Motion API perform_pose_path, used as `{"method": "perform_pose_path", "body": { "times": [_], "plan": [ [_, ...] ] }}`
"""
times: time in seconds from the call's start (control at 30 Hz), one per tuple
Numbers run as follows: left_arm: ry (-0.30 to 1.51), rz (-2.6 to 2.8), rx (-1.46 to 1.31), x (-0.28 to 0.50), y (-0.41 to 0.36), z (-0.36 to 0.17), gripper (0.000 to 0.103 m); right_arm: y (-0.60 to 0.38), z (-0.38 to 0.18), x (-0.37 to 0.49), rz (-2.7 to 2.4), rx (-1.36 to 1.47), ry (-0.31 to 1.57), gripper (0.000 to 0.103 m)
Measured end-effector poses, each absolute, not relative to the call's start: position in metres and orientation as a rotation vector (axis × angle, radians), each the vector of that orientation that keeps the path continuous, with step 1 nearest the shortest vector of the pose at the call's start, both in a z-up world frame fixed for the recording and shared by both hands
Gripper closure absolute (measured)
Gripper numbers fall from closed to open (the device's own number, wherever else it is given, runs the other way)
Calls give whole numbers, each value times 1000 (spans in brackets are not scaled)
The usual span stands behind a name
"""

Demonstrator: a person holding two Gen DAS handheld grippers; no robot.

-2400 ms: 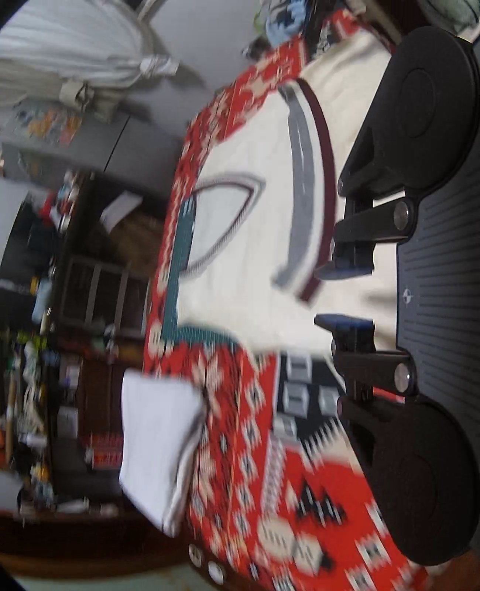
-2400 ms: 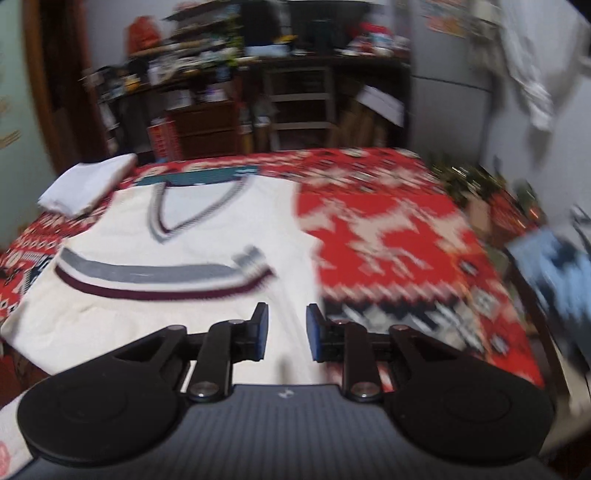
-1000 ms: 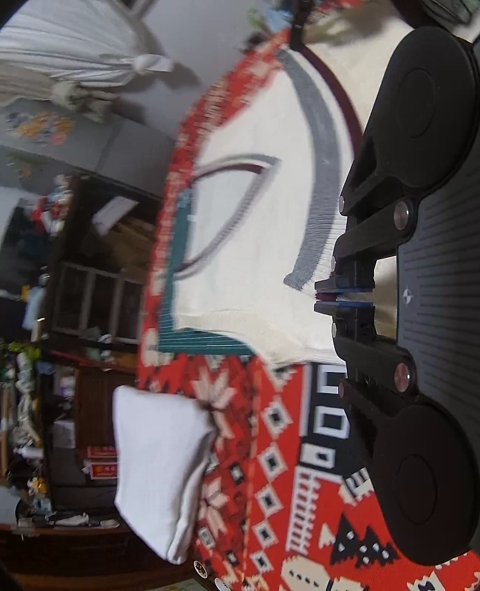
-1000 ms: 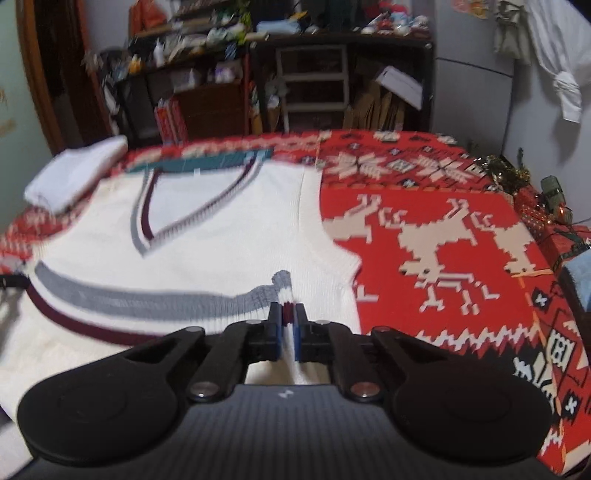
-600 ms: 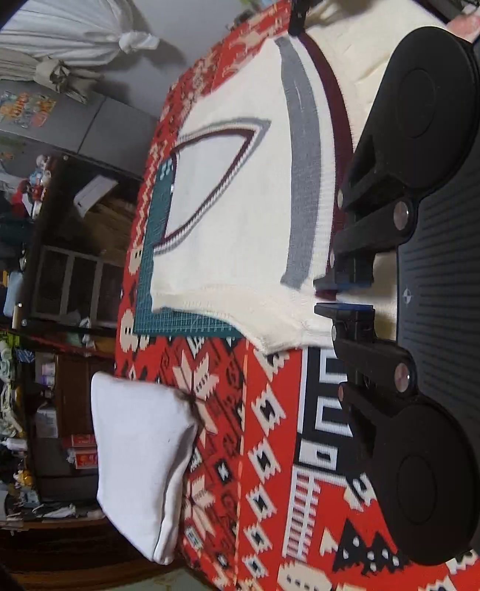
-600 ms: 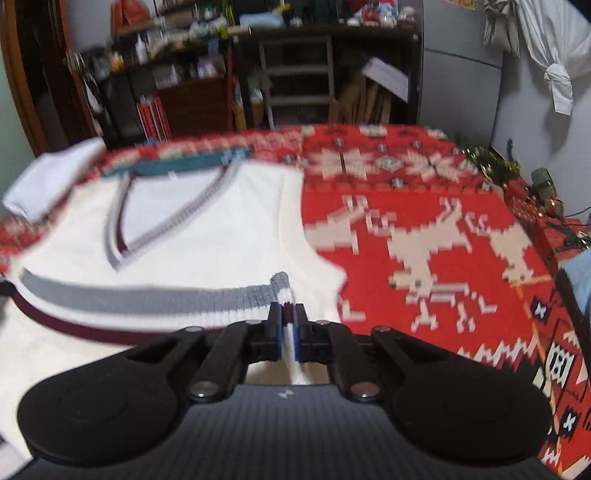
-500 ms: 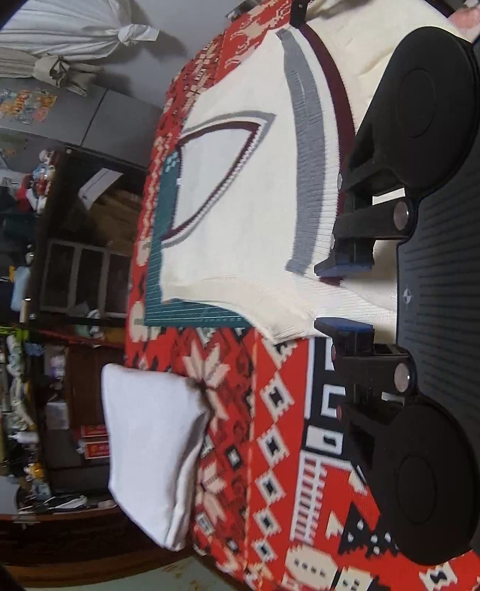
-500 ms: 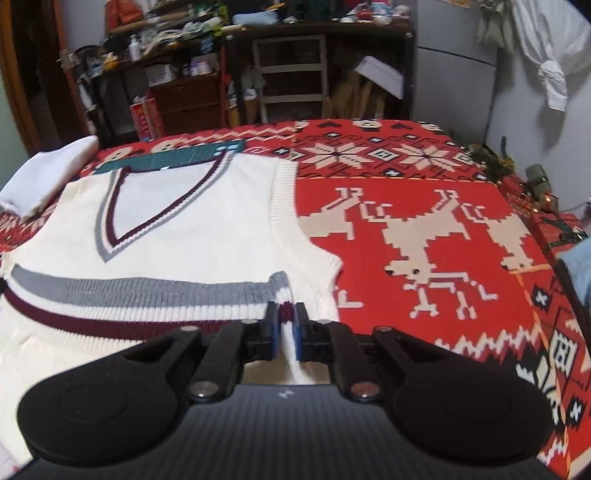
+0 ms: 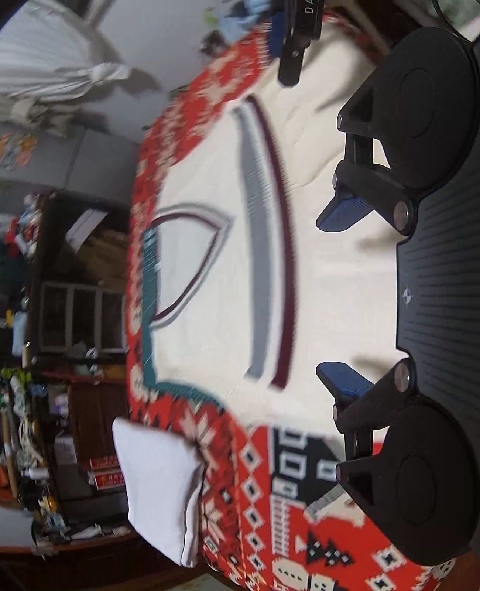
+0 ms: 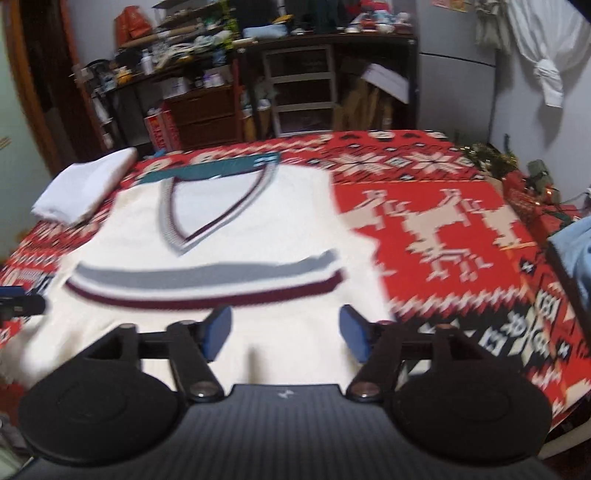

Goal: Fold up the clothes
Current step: 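Open both tools to release the hem edge, then move both open tools to the folded bottom edge of the sweater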

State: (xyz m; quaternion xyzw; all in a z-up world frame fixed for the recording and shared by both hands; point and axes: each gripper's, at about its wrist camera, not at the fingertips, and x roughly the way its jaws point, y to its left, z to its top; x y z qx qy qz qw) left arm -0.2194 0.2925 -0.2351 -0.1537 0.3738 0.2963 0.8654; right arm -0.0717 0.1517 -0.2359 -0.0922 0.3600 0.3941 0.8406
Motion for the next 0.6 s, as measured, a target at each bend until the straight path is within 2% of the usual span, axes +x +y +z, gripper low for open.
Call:
{"method": "perform_pose_path", "body": {
  "times": [0.03, 0.2, 0.3, 0.43, 0.6],
  "plan": [
    [801, 613, -295, -216, 285, -240, 26, 154, -238, -80, 844, -213, 759, 19],
    [901, 601, -188, -207, 261, -263, 25, 164, -253, -110, 869, -323, 760, 14],
    [902, 620, -191, -215, 257, -271, 10, 165, -265, -121, 867, -376, 777, 13],
    [896, 622, -228, -228, 258, -277, 3, 157, -280, -128, 850, -397, 803, 5],
    [896, 625, -186, -233, 250, -279, 3, 145, -283, -134, 846, -385, 799, 3]
  ]
}}
